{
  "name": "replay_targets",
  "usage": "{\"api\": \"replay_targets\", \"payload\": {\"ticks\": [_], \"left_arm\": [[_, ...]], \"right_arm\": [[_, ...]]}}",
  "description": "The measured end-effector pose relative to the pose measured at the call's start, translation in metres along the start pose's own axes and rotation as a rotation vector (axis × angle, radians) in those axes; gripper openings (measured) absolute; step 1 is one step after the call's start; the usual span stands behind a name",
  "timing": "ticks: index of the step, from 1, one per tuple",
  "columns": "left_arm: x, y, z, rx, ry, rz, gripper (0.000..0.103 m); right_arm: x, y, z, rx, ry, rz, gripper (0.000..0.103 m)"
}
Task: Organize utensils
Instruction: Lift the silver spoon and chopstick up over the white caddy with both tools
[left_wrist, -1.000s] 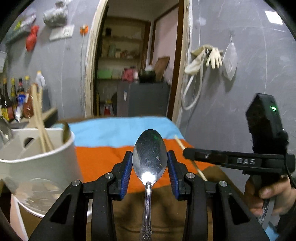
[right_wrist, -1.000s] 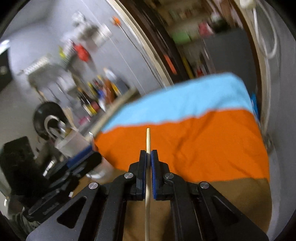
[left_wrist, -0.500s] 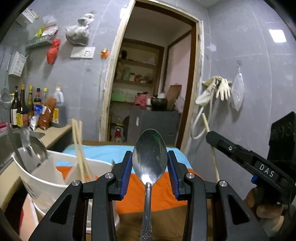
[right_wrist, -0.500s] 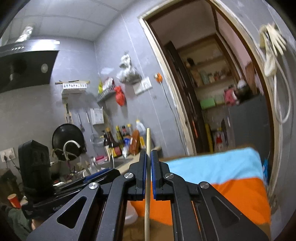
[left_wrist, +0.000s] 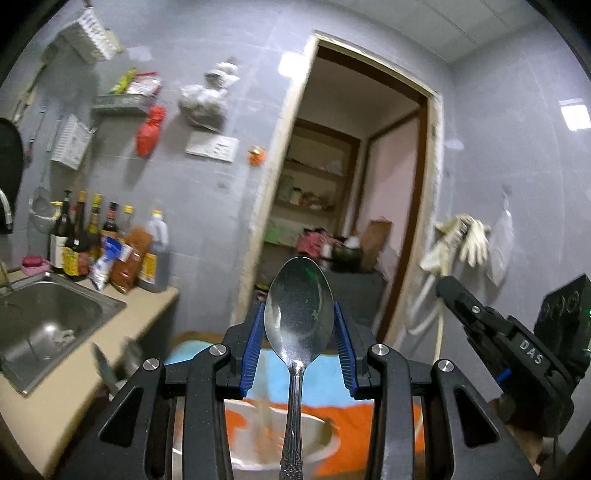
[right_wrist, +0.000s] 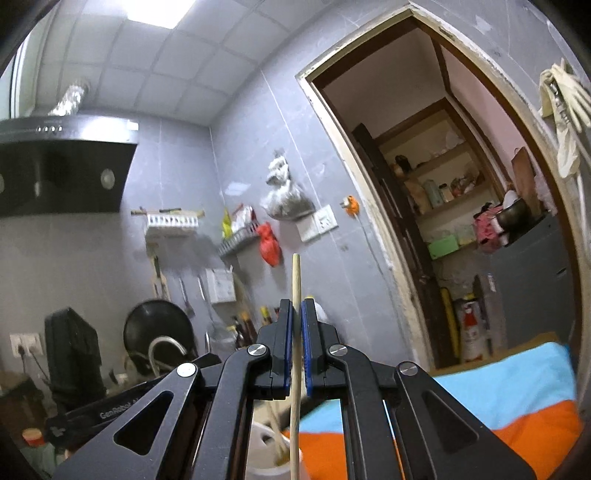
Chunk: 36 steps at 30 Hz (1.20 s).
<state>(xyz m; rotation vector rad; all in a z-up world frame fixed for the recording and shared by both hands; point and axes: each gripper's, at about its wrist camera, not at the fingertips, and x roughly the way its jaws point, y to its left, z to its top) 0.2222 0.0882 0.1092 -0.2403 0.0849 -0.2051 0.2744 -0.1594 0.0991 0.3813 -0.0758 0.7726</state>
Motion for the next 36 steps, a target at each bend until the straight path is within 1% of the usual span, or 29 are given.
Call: {"api": "replay_targets", "payload": {"ticks": [4, 10, 14, 17, 25, 28, 36], "left_arm": [[-0.002, 0.038, 0.011, -0.063, -0.052, 0.048, 0.032], [-0.002, 0.083, 0.015, -0.134, -0.126, 0.097, 0.032], [0.001, 0.101, 0.013, -0.164, -0.164, 0.105, 0.032], [0.003, 0.112, 0.01, -0.2, -0.195, 0.09, 0.032], [0.002, 0.123, 0.009, -0.25, -0.284, 0.09, 0.032], [0.001, 0.124, 0.009, -0.249, -0.317, 0.089, 0.032], [0.003, 0.121, -0.002, -0.227, -0.368, 0.105, 0.032]], "right_arm": [[0.02, 0.008, -0.007, 0.032, -0.042, 0.01, 0.003], [0.037, 0.019, -0.028, 0.018, -0.079, -0.034, 0.003], [0.045, 0.021, -0.037, -0.01, -0.08, -0.066, 0.003], [0.047, 0.019, -0.042, -0.019, -0.074, -0.083, 0.003], [0.046, 0.014, -0.05, -0.029, -0.085, -0.109, 0.003], [0.046, 0.014, -0.053, -0.038, -0.087, -0.116, 0.003], [0.05, 0.017, -0.065, -0.069, -0.064, -0.122, 0.003]]}}
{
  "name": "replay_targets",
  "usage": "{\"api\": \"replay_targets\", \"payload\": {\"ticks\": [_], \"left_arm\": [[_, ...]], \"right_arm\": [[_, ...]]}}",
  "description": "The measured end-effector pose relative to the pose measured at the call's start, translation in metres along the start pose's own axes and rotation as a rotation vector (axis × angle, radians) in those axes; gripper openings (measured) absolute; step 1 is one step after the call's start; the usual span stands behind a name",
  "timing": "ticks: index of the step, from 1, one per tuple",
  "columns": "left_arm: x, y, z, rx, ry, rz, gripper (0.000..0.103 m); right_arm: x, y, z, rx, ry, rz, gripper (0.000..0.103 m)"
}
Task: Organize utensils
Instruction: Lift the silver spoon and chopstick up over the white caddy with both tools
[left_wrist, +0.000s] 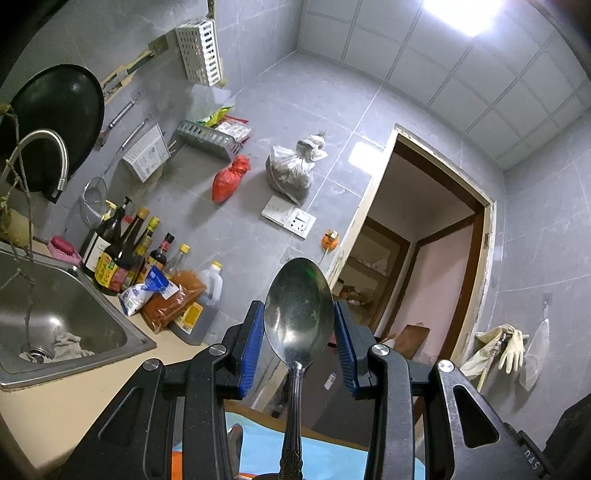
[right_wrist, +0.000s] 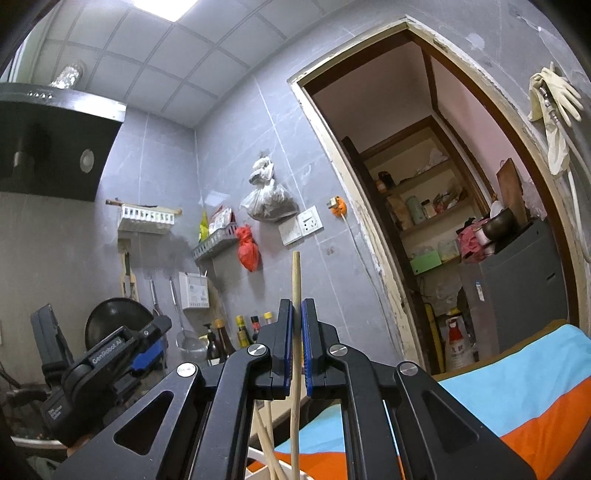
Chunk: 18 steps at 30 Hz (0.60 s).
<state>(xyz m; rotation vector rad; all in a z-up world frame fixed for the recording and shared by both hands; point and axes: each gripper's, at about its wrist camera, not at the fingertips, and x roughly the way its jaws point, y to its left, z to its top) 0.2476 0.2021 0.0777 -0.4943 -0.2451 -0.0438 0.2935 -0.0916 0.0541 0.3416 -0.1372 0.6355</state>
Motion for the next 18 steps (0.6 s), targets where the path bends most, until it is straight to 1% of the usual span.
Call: {"api": "replay_targets", "payload": {"ticks": [4, 7, 18], "left_arm": [[-0.006, -0.003, -0.004, 0.024, -0.031, 0.011, 0.033], [-0.008, -0.006, -0.01, 0.05, -0.034, 0.018, 0.032], [-0.013, -0.012, -0.029, 0.092, 0.013, 0.041, 0.033]], "right_arm": [[0.001, 0.002, -0.004, -0.013, 0.009, 0.003, 0.003], [0.0, 0.004, -0.006, -0.023, 0.013, 0.008, 0.003], [0.002, 0.008, -0.013, -0.056, 0.046, 0.013, 0.003]]}}
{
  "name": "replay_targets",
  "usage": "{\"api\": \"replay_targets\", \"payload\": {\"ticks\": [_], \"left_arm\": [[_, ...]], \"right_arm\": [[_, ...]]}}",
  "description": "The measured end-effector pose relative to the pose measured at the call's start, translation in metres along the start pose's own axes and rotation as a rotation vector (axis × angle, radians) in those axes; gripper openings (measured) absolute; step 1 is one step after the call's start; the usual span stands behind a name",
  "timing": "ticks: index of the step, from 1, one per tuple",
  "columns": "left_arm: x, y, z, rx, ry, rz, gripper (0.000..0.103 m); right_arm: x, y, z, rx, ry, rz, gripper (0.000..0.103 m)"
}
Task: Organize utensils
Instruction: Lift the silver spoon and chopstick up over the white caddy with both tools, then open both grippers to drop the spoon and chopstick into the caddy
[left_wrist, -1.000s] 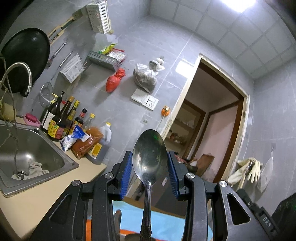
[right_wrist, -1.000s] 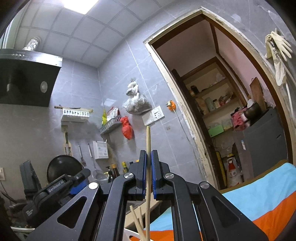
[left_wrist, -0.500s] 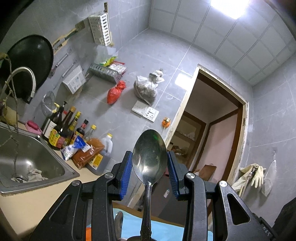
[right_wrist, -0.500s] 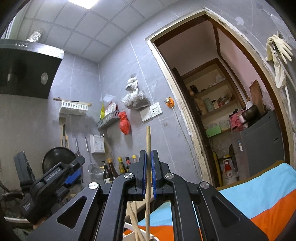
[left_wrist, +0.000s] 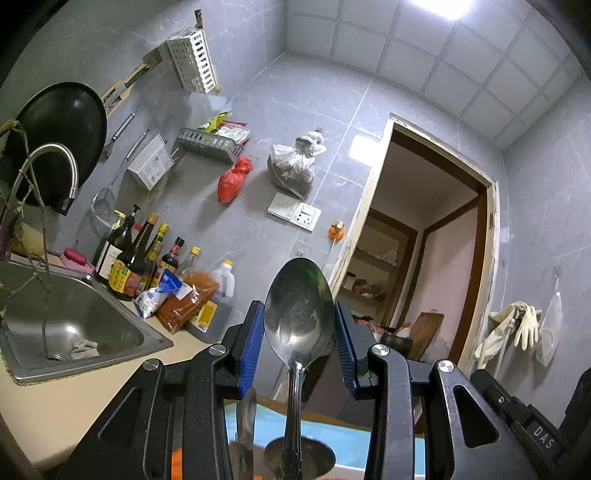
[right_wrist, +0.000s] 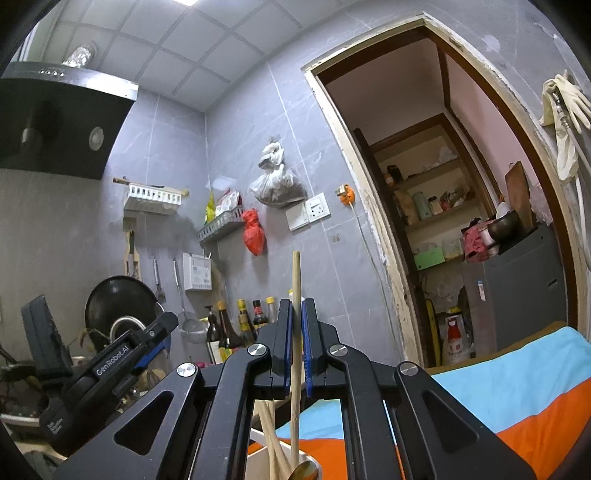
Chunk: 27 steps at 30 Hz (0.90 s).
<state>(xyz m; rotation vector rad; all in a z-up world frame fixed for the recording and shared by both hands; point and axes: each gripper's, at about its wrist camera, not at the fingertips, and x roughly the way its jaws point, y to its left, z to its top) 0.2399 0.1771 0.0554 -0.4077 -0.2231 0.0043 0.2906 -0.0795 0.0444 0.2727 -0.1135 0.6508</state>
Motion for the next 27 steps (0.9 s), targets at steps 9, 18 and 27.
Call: {"api": "replay_targets", "payload": {"ticks": [9, 18, 27], "left_arm": [[-0.007, -0.017, -0.016, 0.099, 0.075, 0.025, 0.033], [-0.004, -0.012, -0.021, 0.078, 0.178, 0.044, 0.033], [-0.011, -0.016, -0.023, 0.144, 0.296, -0.006, 0.033]], "right_arm": [[0.001, 0.003, -0.006, -0.016, 0.038, 0.003, 0.003], [0.003, 0.001, -0.009, -0.011, 0.075, -0.003, 0.004], [0.004, 0.003, -0.012, -0.01, 0.135, -0.011, 0.005]]}}
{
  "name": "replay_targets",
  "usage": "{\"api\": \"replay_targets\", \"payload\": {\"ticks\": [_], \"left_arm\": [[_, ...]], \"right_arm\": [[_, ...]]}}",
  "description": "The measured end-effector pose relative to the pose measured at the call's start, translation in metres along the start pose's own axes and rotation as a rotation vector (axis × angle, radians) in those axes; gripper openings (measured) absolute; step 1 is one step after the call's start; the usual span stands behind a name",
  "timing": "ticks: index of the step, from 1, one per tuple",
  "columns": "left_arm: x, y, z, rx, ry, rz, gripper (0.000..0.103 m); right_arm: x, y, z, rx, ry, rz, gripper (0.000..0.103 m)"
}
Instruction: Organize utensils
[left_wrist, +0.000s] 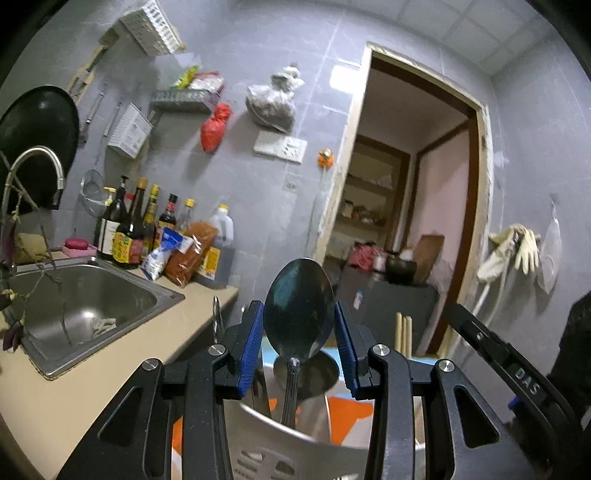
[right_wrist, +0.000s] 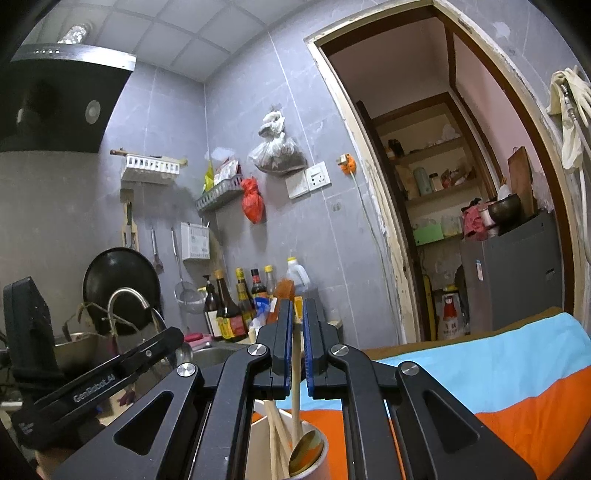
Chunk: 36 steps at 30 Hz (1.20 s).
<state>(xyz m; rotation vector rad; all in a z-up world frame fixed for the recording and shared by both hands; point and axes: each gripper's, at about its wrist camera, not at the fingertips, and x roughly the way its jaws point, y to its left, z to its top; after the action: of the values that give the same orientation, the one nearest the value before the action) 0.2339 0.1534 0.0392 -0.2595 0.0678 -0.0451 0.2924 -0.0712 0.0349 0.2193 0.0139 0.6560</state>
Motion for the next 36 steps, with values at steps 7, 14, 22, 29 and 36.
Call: {"api": "replay_targets", "payload": {"ticks": [7, 14, 22, 29, 36], "left_arm": [[0.001, 0.0, -0.001, 0.018, 0.091, -0.03, 0.033], [-0.001, -0.006, -0.003, 0.034, 0.135, -0.05, 0.042], [-0.011, -0.016, 0.001, 0.061, 0.141, -0.053, 0.063], [-0.026, -0.025, 0.006, 0.081, 0.139, -0.043, 0.082], [-0.052, -0.033, 0.014, 0.071, 0.126, -0.049, 0.093]], "right_arm": [[-0.003, -0.005, -0.002, 0.016, 0.071, -0.013, 0.02], [-0.012, -0.012, 0.0, 0.042, 0.109, -0.029, 0.034], [-0.032, -0.012, 0.013, 0.044, 0.103, -0.044, 0.069], [-0.062, -0.011, 0.029, 0.042, 0.086, -0.065, 0.086], [-0.1, -0.004, 0.046, 0.025, 0.069, -0.086, 0.102]]}}
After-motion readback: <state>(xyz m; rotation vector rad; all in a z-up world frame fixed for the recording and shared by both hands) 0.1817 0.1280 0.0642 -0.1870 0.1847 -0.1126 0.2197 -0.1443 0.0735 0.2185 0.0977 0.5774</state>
